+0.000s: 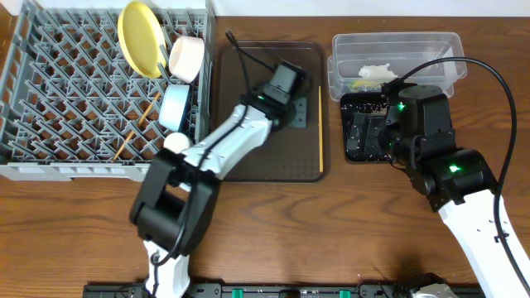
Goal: Sort waste into correct bins and load items into the dishwasher
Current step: 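Move the left gripper back to the remaining chopstick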
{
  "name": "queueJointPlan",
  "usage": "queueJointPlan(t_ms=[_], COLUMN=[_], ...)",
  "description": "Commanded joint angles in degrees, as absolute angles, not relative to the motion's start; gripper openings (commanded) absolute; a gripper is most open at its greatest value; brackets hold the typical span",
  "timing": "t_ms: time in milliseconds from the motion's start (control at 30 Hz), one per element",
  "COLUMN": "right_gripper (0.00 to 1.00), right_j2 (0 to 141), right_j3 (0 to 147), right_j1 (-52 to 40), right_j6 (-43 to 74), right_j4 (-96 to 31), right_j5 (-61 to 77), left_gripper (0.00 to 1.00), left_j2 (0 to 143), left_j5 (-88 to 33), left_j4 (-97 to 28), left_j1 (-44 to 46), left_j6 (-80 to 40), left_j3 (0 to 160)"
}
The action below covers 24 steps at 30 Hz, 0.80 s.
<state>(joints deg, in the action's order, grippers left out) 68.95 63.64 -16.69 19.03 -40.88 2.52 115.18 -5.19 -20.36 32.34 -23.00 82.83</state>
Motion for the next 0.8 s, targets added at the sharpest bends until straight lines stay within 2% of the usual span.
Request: queueJointPlan(t_ms=[0, 133, 300, 767], right_gripper=[0.99, 0.99, 0.99, 0.99], right_j2=[69.0, 69.0, 69.0, 69.0], right_j3=[64.0, 64.0, 64.0, 64.0], right_j1=[-16.4, -16.4, -16.4, -16.4], right_j6=[19.2, 19.2, 19.2, 19.2], right_j4=[-40.8, -40.8, -40.8, -40.8], right_j5=[1.7, 1.7, 1.7, 1.7], left_gripper=[0.49, 0.50, 0.61, 0.61], left_j2=[118.1, 119.5, 119.5, 121.4], left_j5=[-2.8, -3.1, -3.9, 5.9], left_j4=[-20.2, -19.3, -16.9, -14.9], left_j1=[32.9, 34.0, 35.9, 40.1], left_j6=[-27.3, -28.6, -28.6, -28.6], left_j3=[82.5, 82.5, 82.5, 82.5])
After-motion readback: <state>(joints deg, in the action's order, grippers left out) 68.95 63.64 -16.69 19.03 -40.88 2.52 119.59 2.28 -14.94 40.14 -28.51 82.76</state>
